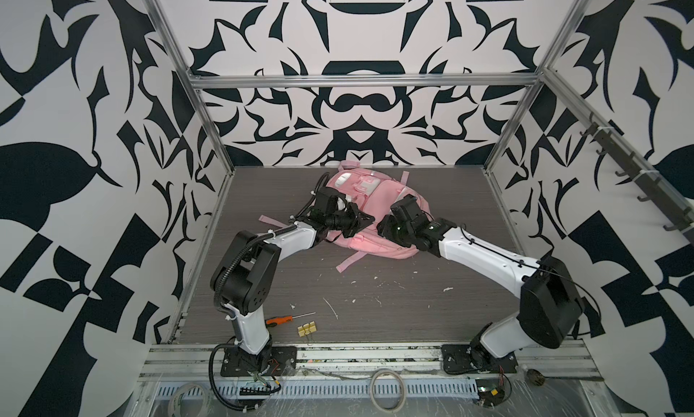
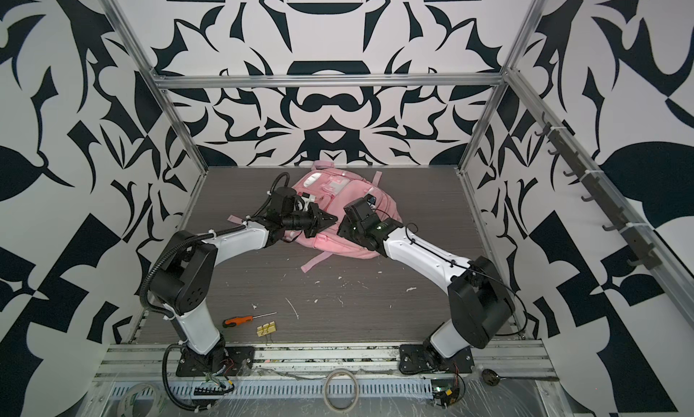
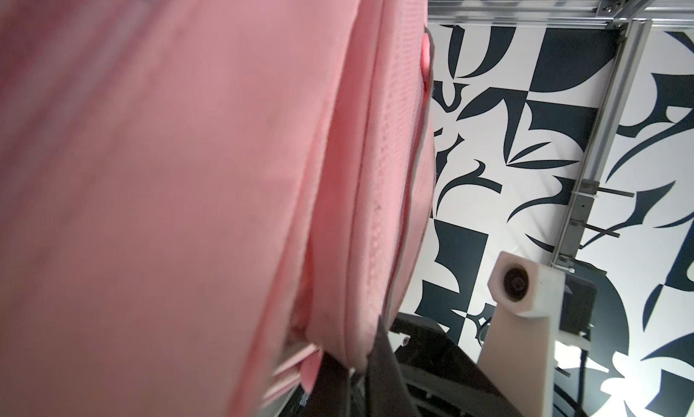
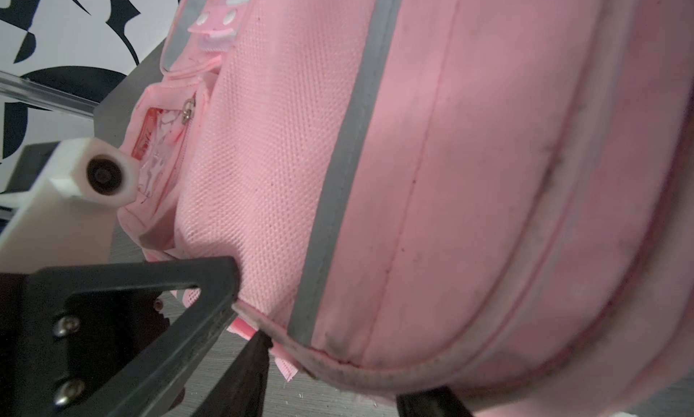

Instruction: Pack the student bag

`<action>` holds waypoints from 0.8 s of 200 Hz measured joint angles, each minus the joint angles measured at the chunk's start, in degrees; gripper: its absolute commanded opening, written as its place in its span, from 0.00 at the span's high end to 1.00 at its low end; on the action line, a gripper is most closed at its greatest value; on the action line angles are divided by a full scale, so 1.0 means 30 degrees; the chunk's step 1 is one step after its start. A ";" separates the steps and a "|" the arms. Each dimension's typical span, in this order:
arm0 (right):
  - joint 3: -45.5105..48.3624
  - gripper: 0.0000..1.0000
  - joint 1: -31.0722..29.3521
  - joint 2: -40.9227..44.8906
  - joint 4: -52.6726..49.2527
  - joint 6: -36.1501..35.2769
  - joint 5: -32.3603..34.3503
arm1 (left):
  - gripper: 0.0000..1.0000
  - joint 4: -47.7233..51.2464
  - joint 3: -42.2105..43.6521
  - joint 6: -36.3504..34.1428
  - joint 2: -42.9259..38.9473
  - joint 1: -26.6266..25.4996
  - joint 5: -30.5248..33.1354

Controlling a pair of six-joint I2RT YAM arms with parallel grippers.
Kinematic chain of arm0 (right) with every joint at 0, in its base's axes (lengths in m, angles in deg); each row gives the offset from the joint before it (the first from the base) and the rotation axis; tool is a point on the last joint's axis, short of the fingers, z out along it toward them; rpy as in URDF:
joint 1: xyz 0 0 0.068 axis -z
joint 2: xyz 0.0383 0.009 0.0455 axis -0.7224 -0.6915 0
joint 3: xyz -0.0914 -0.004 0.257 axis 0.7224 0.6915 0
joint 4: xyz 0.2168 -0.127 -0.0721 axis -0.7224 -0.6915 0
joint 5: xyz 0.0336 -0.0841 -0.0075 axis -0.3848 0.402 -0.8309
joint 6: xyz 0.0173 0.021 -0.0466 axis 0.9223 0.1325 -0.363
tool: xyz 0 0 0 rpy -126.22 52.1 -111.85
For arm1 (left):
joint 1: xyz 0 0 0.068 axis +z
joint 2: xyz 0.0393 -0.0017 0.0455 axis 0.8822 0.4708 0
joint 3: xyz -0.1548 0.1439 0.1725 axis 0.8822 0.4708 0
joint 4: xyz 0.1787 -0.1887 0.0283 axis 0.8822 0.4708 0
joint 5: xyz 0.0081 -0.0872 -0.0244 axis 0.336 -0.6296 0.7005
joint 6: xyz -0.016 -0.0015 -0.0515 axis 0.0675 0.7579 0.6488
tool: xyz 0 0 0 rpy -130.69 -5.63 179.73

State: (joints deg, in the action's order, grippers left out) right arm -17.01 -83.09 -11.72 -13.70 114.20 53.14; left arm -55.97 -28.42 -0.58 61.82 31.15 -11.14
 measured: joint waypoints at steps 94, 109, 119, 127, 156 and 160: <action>-0.0219 0.42 -0.0087 -0.1173 0.0656 -0.0131 0.0153 | 1.00 -0.0226 0.0000 0.0036 0.0248 -0.0131 0.0561; -0.0219 0.48 -0.0124 -0.1413 0.0809 -0.0080 0.0313 | 1.00 -0.0175 0.0000 0.0044 0.0255 -0.0168 0.0721; -0.0226 0.54 -0.0146 -0.1523 0.0867 -0.0109 0.0415 | 1.00 -0.0175 0.0000 0.0058 0.0255 -0.0175 0.0816; -0.0226 0.60 -0.0153 -0.1610 0.0911 -0.0197 0.0452 | 1.00 -0.0197 0.0000 0.0095 0.0255 -0.0175 0.0860; -0.0182 0.86 -0.0131 -0.1683 0.0925 -0.0073 0.0714 | 1.00 -0.0306 0.0000 0.0182 0.0255 -0.0175 0.0874; -0.0168 0.88 -0.0131 -0.1683 0.0925 -0.0153 0.0743 | 1.00 -0.0313 0.0000 0.0189 0.0255 -0.0175 0.0874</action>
State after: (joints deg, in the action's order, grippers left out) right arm -17.51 -83.49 -16.76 -10.92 113.75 55.37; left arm -56.91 -28.42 -0.01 62.59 30.62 -8.52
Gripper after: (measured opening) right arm 0.193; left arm 0.094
